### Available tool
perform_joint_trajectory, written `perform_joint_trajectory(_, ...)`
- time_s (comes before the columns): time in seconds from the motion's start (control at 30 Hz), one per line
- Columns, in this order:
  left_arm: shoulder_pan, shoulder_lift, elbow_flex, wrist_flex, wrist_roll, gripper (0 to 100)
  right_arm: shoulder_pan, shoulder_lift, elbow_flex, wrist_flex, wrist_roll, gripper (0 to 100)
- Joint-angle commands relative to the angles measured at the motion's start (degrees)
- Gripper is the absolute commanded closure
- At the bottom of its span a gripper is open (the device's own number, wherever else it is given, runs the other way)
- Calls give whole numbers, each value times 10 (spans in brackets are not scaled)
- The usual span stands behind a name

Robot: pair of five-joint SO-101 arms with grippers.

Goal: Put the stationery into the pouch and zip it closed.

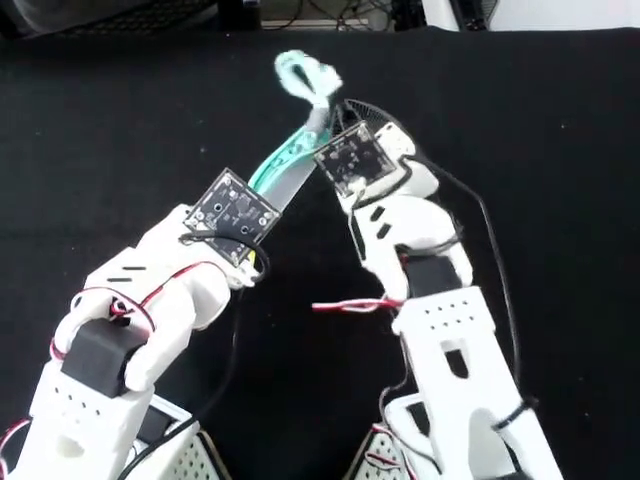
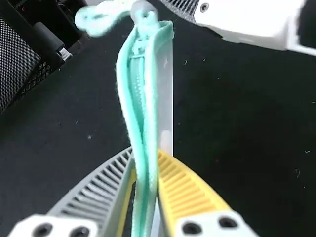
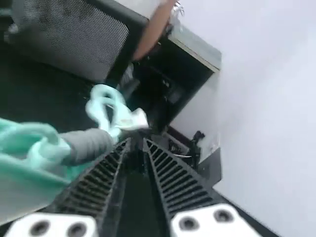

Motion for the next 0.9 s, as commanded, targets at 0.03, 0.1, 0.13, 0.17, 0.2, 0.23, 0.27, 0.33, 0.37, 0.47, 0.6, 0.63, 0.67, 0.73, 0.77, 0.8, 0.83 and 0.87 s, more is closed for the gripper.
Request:
perform_joint_trajectory(0.03,-2,15,26,14,4,970,28,55,-21,-44,0,986)
perform_joint_trajectory(0.1,-2,15,26,14,4,970,35,76,-33,-44,-2,986)
perform_joint_trajectory(0.13,-2,15,26,14,4,970,38,85,-37,-44,-2,986)
perform_joint_trajectory(0.17,-2,15,26,14,4,970,38,90,-40,-44,-2,986)
perform_joint_trajectory(0.2,-2,15,26,14,4,970,36,89,-39,-44,-2,986)
perform_joint_trajectory(0.23,-2,15,26,14,4,970,34,86,-37,-43,-3,985)
perform_joint_trajectory(0.27,-2,15,26,14,4,970,34,79,-36,-41,-3,984)
perform_joint_trajectory(0.33,-2,15,26,14,3,970,36,54,-40,-5,-23,983)
perform_joint_trajectory(0.37,-2,15,26,13,3,970,38,36,-48,21,-47,982)
perform_joint_trajectory(0.47,1,15,28,13,3,970,34,-31,-84,125,-129,957)
perform_joint_trajectory(0.6,3,18,29,13,2,970,17,-100,-145,218,-242,876)
perform_joint_trajectory(0.63,3,18,29,14,-3,970,5,-106,-156,234,-255,867)
perform_joint_trajectory(0.67,3,19,29,16,-13,970,-12,-107,-167,245,-255,864)
perform_joint_trajectory(0.73,3,19,32,18,-20,970,-50,-95,-174,253,-230,864)
perform_joint_trajectory(0.77,3,18,36,16,-21,970,-66,-84,-175,253,-208,864)
perform_joint_trajectory(0.8,3,16,40,15,-21,970,-77,-69,-176,252,-185,864)
perform_joint_trajectory(0.83,3,15,42,14,-21,970,-84,-51,-178,252,-162,864)
perform_joint_trajectory(0.87,3,15,42,14,-21,970,-89,-33,-182,251,-141,864)
